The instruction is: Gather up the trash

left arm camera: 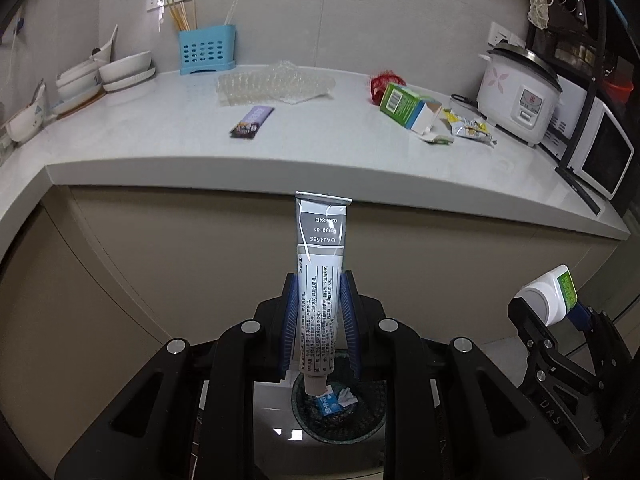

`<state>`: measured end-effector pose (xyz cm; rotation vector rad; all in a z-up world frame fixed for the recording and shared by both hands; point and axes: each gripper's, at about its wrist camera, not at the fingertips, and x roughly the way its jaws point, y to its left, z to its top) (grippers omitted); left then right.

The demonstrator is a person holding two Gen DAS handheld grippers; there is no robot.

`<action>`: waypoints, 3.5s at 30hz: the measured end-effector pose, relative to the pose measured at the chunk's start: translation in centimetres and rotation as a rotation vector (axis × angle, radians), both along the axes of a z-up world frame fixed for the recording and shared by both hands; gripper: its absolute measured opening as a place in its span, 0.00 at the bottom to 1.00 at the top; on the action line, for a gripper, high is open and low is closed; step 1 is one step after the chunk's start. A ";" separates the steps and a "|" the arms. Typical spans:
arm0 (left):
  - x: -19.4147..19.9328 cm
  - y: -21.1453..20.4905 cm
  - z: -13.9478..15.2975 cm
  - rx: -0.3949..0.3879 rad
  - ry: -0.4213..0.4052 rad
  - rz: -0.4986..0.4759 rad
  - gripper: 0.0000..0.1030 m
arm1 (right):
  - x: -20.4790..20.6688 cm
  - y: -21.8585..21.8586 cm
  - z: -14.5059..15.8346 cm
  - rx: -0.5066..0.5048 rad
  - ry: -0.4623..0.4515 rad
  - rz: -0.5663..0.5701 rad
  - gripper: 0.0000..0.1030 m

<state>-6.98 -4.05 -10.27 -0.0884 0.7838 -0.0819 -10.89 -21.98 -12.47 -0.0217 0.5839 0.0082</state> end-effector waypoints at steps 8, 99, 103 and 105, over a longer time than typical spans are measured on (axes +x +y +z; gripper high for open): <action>0.2 -0.5 -7.1 -0.016 0.070 -0.022 0.21 | 0.8 -1.3 -6.8 0.018 0.096 -0.046 0.66; 6.9 -1.8 -41.1 0.060 0.557 0.030 0.91 | 9.8 -0.5 -38.9 0.046 0.683 0.002 0.66; 6.9 -1.5 -41.1 0.061 0.560 0.042 0.91 | 9.8 -0.5 -38.7 0.049 0.688 0.011 0.69; 6.9 -1.4 -41.1 0.055 0.564 0.049 0.91 | 9.8 -0.4 -38.7 0.053 0.686 0.012 0.71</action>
